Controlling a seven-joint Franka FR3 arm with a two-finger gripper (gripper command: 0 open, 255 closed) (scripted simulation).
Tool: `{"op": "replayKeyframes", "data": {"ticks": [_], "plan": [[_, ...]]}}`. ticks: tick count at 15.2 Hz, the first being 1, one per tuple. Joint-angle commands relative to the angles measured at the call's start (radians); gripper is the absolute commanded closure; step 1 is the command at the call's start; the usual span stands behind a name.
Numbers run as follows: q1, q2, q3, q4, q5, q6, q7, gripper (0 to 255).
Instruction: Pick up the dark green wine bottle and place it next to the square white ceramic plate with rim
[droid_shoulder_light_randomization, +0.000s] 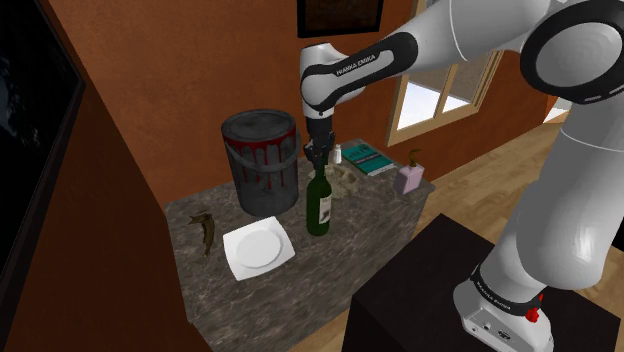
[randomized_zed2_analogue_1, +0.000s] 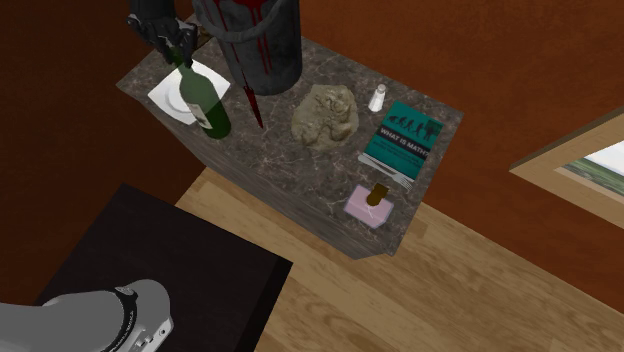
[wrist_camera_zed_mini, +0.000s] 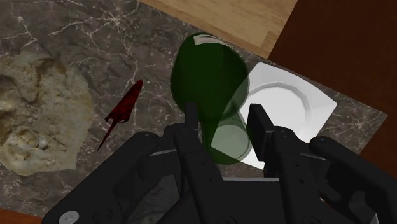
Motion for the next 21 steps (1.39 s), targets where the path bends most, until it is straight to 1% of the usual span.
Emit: {"op": "replayKeyframes", "data": {"ticks": [1, 10, 17, 18, 21], "plan": [[0.000, 0.010, 0.000, -0.016, 0.002, 0.026, -0.002, 255], [-0.001, 0.065, 0.002, -0.071, 0.010, 0.136, -0.011, 255], [-0.001, 0.065, 0.002, -0.071, 0.010, 0.136, -0.011, 255], [-0.001, 0.065, 0.002, -0.071, 0.010, 0.136, -0.011, 0], [-0.001, 0.065, 0.002, -0.071, 0.010, 0.136, -0.011, 0]]}}
